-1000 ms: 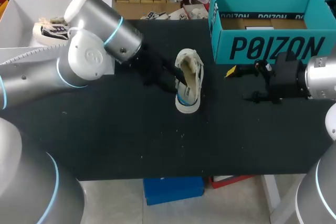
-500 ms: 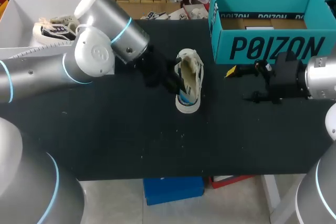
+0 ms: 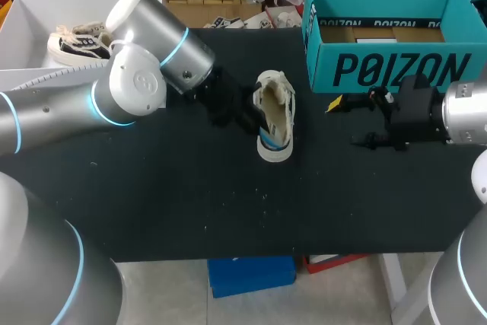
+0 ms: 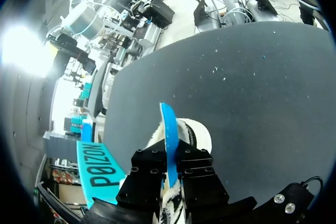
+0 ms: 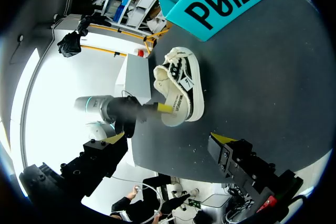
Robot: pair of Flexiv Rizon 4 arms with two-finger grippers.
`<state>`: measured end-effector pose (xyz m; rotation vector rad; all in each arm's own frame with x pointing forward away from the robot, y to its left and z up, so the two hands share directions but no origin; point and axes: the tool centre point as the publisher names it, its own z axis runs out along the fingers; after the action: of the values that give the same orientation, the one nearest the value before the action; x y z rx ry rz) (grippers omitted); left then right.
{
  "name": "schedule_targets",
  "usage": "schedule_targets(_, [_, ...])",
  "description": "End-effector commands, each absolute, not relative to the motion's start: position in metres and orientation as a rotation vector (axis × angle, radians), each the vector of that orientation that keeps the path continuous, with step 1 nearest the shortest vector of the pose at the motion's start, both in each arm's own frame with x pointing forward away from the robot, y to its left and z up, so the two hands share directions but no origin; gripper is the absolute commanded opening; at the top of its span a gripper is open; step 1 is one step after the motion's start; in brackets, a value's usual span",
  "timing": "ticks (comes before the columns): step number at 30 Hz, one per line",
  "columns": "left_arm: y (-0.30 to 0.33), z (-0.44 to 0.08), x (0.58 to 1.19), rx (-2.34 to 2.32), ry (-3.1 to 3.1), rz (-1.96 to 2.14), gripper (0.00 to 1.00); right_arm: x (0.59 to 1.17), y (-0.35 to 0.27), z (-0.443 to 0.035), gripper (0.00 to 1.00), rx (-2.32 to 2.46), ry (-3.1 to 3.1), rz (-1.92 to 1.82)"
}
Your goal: Take the shoe out of the shoebox, open the shoe tongue, remove and reinsert the insole, then place the shoe into the shoebox
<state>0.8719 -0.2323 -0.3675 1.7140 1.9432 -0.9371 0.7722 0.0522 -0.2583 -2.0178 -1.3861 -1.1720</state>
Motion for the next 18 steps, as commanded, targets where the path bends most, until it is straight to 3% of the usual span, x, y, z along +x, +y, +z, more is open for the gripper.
schedule_targets(1, [-0.233, -0.37, 0.877, 1.704, 1.951, -0.924, 0.0, 0.773, 0.053, -0.258, 1.0, -2.019, -1.387, -1.17])
schedule_targets(18, [-0.238, -0.373, 0.898, 1.654, 1.981, -0.906, 0.0, 0.773, 0.053, -0.258, 1.0, -2.019, -1.387, -1.17])
